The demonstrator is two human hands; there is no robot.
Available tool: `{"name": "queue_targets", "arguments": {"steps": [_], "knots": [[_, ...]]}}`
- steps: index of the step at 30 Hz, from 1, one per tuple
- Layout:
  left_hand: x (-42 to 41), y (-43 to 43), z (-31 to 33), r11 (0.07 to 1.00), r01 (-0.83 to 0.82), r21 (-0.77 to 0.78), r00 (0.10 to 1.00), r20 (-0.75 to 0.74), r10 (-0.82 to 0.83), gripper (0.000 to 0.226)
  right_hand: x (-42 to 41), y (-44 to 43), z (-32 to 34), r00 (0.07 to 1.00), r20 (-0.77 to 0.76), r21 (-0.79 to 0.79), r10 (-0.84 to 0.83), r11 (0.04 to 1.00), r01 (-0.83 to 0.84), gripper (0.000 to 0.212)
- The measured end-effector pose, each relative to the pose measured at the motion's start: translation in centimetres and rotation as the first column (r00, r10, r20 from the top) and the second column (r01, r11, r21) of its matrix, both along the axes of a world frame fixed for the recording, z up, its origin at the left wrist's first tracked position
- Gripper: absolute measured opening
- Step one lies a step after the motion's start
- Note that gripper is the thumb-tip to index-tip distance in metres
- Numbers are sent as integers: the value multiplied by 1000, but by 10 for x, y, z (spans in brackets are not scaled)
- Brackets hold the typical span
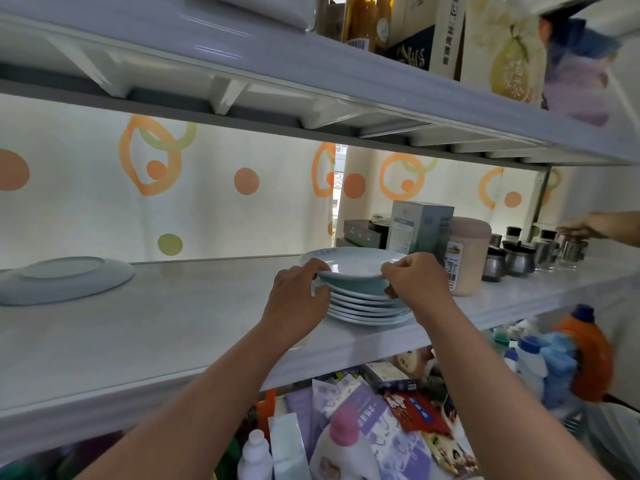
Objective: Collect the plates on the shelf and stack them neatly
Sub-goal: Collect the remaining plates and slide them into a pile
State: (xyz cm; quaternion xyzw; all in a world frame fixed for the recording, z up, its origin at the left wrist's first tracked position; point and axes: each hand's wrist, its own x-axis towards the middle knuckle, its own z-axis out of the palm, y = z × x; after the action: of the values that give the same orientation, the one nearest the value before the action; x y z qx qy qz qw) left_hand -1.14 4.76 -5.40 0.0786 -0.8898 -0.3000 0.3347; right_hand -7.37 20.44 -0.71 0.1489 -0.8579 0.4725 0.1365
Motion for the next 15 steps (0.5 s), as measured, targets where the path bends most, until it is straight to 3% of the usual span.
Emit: {"name": "queue_targets", "arguments": {"steps": [8,15], "knots": [[2,-4,1,999,-5,-34,1000,20,6,32,5,-1,2,989,-124,204,-86,973,110,29],[8,-6,4,994,-74,-83,997,12,76,34,13,-9,4,969,-225,226,-100,962,152,24]]}}
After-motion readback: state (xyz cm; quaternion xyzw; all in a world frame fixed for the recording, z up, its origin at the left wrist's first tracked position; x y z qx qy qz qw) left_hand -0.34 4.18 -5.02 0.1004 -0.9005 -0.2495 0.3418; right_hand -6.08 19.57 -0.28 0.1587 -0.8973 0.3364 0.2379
